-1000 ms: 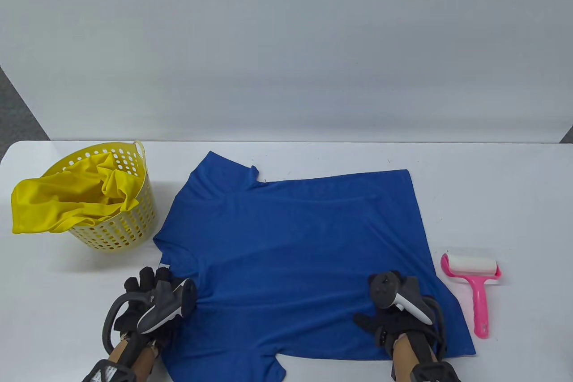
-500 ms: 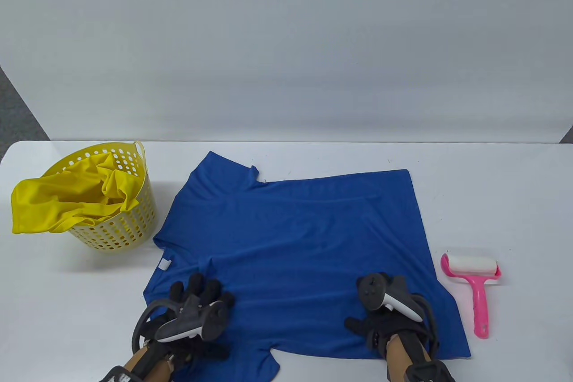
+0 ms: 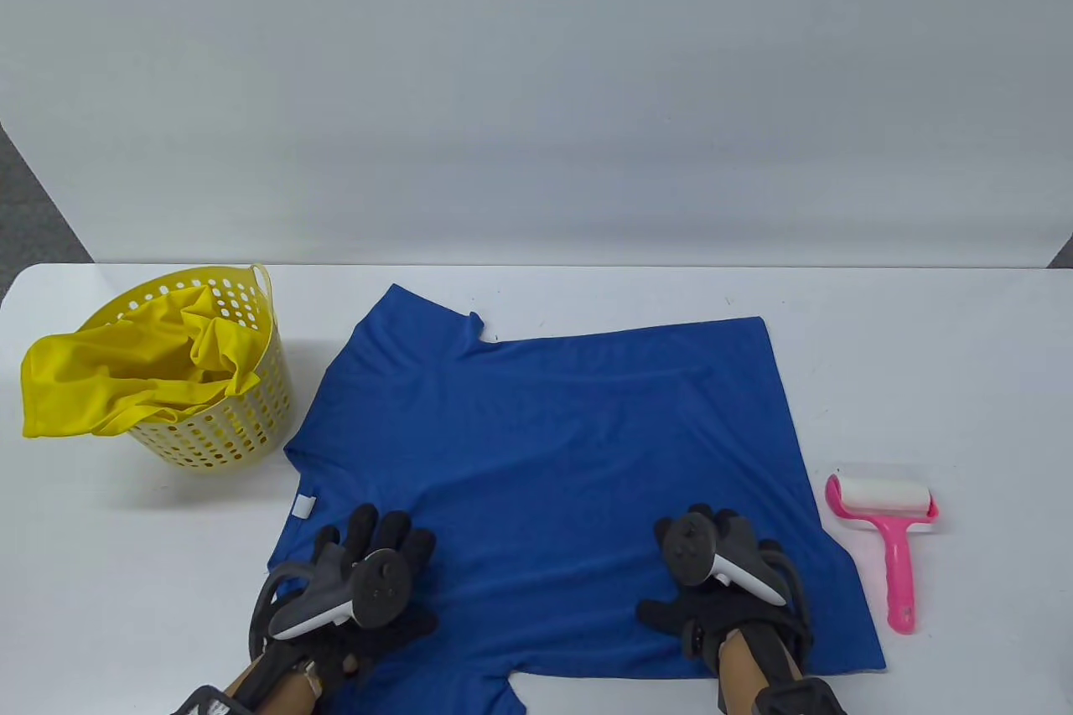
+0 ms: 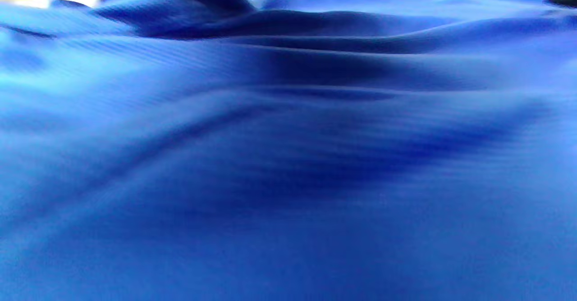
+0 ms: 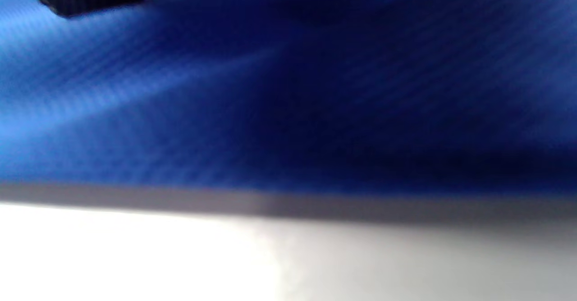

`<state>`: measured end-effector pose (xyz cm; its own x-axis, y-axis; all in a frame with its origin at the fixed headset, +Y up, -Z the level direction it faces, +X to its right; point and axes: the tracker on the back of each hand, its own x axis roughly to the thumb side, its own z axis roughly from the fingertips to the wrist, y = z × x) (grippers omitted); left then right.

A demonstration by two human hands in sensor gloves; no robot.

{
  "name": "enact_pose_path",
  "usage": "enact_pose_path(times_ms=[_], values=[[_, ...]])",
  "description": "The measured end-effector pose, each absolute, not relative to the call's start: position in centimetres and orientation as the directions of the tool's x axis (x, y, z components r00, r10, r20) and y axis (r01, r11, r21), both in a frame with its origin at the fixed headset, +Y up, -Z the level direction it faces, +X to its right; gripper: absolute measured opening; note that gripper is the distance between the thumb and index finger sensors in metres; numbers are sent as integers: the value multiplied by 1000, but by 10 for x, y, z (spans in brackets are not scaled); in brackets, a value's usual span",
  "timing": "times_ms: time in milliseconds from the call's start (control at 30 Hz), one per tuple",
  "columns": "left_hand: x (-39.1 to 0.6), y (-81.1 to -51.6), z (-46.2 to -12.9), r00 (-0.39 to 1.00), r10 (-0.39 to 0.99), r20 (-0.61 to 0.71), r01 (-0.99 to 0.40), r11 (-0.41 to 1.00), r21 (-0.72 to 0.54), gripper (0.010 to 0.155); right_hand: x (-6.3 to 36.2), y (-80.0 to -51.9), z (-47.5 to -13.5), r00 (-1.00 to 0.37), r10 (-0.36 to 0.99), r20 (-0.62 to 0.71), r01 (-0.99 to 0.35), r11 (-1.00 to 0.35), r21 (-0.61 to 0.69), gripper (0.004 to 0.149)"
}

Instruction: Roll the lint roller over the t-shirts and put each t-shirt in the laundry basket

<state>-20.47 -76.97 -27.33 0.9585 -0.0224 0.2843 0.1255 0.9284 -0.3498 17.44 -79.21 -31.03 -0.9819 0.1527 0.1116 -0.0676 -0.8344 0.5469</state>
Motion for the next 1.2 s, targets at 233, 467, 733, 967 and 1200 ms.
enact_pose_path(times_ms=[233, 467, 733, 967, 1200], values=[[-238, -773, -277, 987, -64, 144, 132, 835, -534, 114, 183, -795, -309, -974, 192, 123, -79, -789, 609, 94], [-228, -767, -275, 982, 29, 185, 44, 924, -381, 101, 173, -789, -306, -961, 226, 162, -105, -833, 543, 90], [-210, -799, -280, 963, 102, 250, 76, 787, -612, 120, 161, -798, -307, -964, 201, 172, -51, -779, 625, 95], [-211, -798, -279, 964, 41, 263, 125, 803, -583, 121, 195, -761, -310, -989, 146, 2, -140, -953, 269, 86], [-198, -783, -270, 932, 156, 328, 6, 896, -444, 104, 301, -751, -295, -860, 149, -488, -172, -985, 1, 87]])
